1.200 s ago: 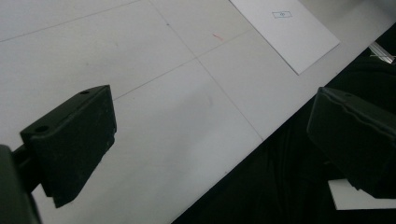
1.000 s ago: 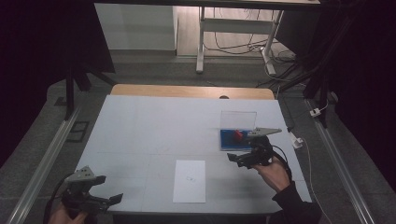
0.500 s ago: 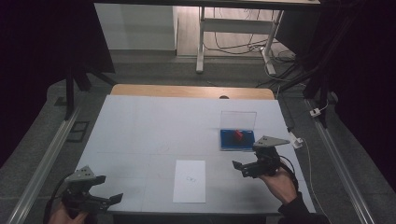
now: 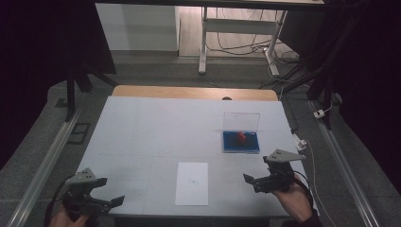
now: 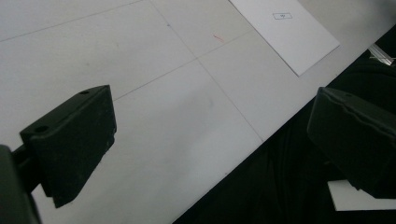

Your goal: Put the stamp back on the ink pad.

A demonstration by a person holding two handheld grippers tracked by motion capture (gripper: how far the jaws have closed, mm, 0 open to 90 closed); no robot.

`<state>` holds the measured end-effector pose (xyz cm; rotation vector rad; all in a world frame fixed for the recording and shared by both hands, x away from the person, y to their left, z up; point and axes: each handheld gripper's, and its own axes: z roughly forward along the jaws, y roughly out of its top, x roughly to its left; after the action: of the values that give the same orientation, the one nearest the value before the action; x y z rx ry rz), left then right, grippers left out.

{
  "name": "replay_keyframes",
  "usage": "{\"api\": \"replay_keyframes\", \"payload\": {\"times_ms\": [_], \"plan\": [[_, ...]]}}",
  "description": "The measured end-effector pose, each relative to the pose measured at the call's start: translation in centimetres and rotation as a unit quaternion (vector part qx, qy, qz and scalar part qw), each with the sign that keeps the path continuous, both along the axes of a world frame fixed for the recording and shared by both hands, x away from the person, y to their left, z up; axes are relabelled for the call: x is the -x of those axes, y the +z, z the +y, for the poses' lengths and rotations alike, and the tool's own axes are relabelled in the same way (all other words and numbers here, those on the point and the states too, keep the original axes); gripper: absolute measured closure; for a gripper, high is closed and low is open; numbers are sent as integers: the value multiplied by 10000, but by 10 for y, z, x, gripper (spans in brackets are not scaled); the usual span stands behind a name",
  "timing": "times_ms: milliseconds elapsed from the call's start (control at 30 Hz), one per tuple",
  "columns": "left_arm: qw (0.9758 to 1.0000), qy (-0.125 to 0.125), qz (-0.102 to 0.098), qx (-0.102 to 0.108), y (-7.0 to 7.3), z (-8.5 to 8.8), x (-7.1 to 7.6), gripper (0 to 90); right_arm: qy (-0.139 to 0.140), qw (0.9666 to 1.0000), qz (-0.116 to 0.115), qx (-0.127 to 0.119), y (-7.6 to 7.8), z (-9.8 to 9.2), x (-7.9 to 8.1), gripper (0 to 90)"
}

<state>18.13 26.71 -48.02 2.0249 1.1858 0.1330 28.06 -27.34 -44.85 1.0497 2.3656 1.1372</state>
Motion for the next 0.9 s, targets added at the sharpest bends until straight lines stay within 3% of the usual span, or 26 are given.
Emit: {"api": "replay_keyframes", "payload": {"times_ms": [467, 900], "plan": [[10000, 6, -7, 11, 0, 0, 0, 18, -461, 9989, -37, -70, 0, -32, 27, 0], [10000, 31, -34, 6, 0, 1, 0, 16, -807, 9965, 192, -69, -4, -57, 51, 0]]}}
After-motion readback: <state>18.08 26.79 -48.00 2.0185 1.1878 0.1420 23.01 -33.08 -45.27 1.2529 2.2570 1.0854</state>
